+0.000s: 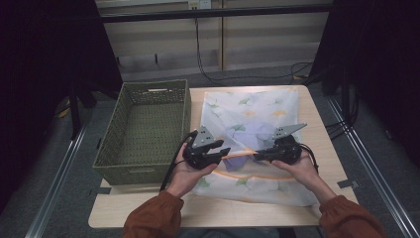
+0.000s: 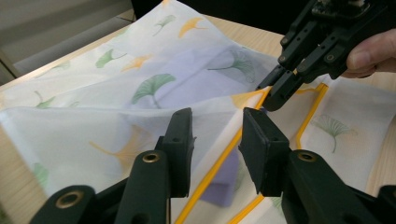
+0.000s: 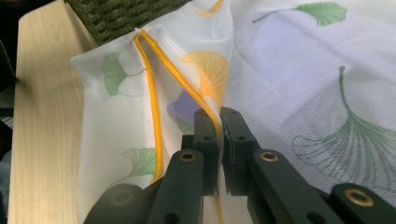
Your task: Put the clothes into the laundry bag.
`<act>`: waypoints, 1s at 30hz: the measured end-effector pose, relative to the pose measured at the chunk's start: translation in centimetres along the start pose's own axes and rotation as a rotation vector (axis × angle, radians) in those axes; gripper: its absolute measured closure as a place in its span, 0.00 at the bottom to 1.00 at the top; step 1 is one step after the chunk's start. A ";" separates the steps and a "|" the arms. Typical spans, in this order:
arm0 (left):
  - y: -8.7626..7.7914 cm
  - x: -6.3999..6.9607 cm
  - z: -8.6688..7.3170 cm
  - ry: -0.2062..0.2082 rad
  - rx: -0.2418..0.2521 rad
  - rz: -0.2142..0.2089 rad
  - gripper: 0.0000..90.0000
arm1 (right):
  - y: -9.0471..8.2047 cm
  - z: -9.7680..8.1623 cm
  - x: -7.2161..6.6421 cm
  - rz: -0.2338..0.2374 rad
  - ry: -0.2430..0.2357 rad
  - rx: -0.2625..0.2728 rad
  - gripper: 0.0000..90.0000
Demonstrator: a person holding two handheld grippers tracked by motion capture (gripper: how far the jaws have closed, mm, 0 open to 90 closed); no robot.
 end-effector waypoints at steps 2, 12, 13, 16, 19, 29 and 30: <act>-0.6 -0.3 -0.3 -0.009 0.003 0.010 0.71 | 0.2 -0.2 0.1 0.006 0.004 -0.010 0.95; -4.1 -0.9 -1.0 -0.019 0.021 0.028 0.66 | 0.8 -0.1 0.2 0.036 0.015 -0.013 0.86; -4.4 -1.0 -0.9 -0.015 0.026 0.036 0.66 | 0.9 -0.1 0.2 0.043 0.018 -0.012 0.86; -5.5 -1.6 -0.8 -0.036 0.047 0.041 0.65 | 1.1 0.3 0.4 0.048 0.027 0.006 0.85; -6.4 -1.9 -1.2 -0.050 0.066 0.052 0.64 | 1.3 0.5 0.2 0.047 0.024 0.016 0.85; -9.5 -2.4 -3.9 -0.119 0.062 0.116 0.56 | 2.0 0.0 -0.9 0.085 -0.013 -0.036 0.96; -9.6 -2.4 -4.0 -0.115 0.057 0.122 0.55 | 2.2 -0.3 -1.0 0.088 -0.018 -0.051 0.96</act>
Point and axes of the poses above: each handheld gripper's, and its own axes: y roughly forward along the jaws, z roughly out of its top, x roughly to its right, the point moved 6 cm from there along y, roughly forward along the jaws, and after that the axes turned 13 degrees about y, right-handed, at the moved point
